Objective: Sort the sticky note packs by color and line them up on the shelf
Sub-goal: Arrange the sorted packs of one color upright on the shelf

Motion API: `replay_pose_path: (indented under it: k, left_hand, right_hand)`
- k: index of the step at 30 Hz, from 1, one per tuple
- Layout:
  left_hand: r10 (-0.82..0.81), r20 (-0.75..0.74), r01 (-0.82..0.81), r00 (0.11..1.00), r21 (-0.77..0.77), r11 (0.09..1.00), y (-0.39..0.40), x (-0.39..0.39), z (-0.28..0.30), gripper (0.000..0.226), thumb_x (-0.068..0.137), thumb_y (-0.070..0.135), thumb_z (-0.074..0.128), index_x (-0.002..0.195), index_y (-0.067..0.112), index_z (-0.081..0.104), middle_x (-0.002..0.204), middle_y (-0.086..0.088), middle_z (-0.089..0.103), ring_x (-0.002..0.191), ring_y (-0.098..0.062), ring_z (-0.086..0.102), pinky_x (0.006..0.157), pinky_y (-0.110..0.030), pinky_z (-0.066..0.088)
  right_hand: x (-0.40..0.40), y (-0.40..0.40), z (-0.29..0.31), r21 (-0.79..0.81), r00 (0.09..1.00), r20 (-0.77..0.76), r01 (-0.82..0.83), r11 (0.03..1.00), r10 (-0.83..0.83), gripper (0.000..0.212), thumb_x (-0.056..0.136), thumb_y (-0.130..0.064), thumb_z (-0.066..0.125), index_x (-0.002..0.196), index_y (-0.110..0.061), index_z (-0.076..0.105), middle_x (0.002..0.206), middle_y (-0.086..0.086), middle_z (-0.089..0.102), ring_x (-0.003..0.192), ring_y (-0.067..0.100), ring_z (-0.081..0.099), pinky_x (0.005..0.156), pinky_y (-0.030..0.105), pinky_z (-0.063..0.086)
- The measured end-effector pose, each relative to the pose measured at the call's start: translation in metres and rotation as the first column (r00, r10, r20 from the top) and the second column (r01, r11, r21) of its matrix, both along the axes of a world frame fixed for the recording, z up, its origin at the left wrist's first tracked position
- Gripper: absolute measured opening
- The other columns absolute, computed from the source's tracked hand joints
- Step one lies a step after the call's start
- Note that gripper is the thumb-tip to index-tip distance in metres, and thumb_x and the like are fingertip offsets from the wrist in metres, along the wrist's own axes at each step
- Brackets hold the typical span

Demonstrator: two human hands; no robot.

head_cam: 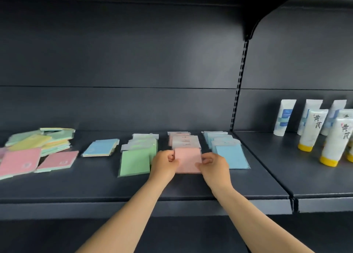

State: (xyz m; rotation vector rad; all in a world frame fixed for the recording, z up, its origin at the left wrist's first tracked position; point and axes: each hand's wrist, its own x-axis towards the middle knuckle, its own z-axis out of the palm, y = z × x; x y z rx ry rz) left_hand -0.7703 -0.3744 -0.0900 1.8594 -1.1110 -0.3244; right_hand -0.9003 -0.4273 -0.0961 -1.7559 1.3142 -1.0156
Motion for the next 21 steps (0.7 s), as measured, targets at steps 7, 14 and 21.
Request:
replay_pose_path:
  k: [7,14,21]
  left_hand:
    - [0.000,0.144,-0.014,0.990,0.094,0.996,0.016,0.014,0.031,0.020,0.090,0.021,0.058,0.106,0.010,0.064,0.104,-0.007,0.062,0.101,-0.023,0.058,0.083,-0.027,0.042]
    - [-0.112,0.585,-0.118,0.803,0.341,0.933,0.097,0.113,0.085,0.036,0.091,0.030,0.053,0.121,0.011,0.057,0.121,-0.007,0.049,0.114,-0.028,0.051,0.092,-0.035,0.044]
    - [-0.059,0.716,-0.332,0.696,0.394,0.857,0.226,0.232,0.102,0.038,0.091,0.027,0.050,0.124,0.009,0.055,0.126,-0.010,0.049,0.114,-0.028,0.052,0.093,-0.037,0.046]
  right_hand:
    - [0.000,0.000,0.013,-0.227,0.973,-0.228,-0.071,0.971,0.018,0.028,0.086,-0.013,0.062,0.114,-0.011,0.058,0.111,0.006,0.057,0.098,0.021,0.053,0.083,0.027,0.044]
    - [0.055,0.037,0.073,-0.378,0.678,-0.735,-0.415,0.827,0.005,0.060,0.084,-0.048,0.060,0.135,-0.020,0.042,0.132,0.005,0.046,0.124,0.028,0.036,0.103,0.038,0.035]
    - [0.168,0.138,0.102,-0.341,0.582,-0.805,-0.612,0.714,0.115,0.061,0.086,-0.052,0.056,0.137,-0.023,0.038,0.137,0.003,0.039,0.131,0.026,0.029,0.105,0.038,0.027]
